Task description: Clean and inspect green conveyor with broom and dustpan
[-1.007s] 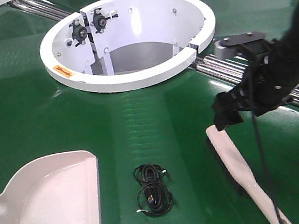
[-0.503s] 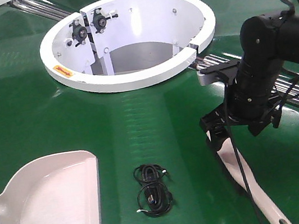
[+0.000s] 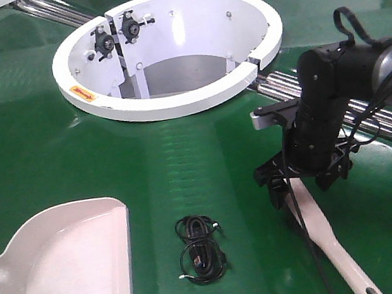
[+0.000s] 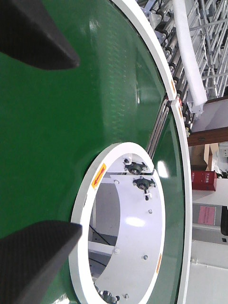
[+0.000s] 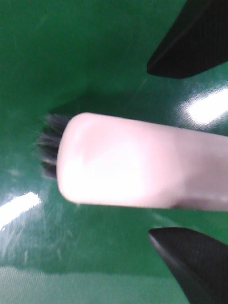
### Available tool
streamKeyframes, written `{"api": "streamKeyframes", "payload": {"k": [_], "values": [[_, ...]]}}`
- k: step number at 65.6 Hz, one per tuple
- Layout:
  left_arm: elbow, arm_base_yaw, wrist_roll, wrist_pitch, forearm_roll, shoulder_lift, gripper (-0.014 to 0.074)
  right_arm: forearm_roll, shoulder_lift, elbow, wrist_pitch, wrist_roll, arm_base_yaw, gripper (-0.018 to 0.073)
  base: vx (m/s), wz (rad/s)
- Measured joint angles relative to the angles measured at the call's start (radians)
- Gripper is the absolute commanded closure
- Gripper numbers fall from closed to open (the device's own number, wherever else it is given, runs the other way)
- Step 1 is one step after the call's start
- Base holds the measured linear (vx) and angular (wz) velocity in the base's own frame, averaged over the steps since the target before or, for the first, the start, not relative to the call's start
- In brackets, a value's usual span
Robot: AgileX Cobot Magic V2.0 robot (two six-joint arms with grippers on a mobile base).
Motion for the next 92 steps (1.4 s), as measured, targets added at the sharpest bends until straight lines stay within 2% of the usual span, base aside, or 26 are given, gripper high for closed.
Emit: {"api": "streamKeyframes", "payload": {"k": [8, 15, 23, 26, 41, 65, 76, 92], "values": [[0.0, 0.0, 0.0, 0.003, 0.0, 0.0, 0.0004, 0.0, 0.023, 0.0, -0.001, 0.0, 0.0, 0.0074, 0.0, 0.0], [0.0, 0.0, 0.0, 0.003, 0.0, 0.0, 0.0004, 0.0, 0.028, 0.0, -0.001, 0.0, 0.0, 0.0245, 0.0, 0.0], [0.0, 0.0, 0.0, 0.003, 0.0, 0.0, 0.0004, 0.002, 0.028, -0.002, 0.009, -0.002, 0.0, 0.051, 0.0, 0.0], [0.0, 0.0, 0.0, 0.003, 0.0, 0.0, 0.0004, -0.001, 0.028, -0.002, 0.02, 0.0, 0.0, 0.0576, 0.0, 0.0], [0.0, 0.0, 0.0, 0.003, 0.0, 0.0, 0.0004, 0.0, 0.016, -0.002, 0.093, 0.0, 0.0, 0.0569, 0.0, 0.0], [0.0, 0.0, 0.0, 0.005, 0.0, 0.0, 0.0004, 0.004, -0.166, -0.002, 0.106, 0.004, 0.0, 0.0564, 0.0, 0.0], [0.0, 0.0, 0.0, 0.025, 0.0, 0.0, 0.0004, 0.036, -0.224, -0.002, 0.113, 0.01, 0.0, 0.0564, 0.0, 0.0], [0.0, 0.0, 0.0, 0.03, 0.0, 0.0, 0.0004, 0.039, -0.241, -0.001, 0.116, 0.016, 0.0, 0.0564, 0.0, 0.0]]}}
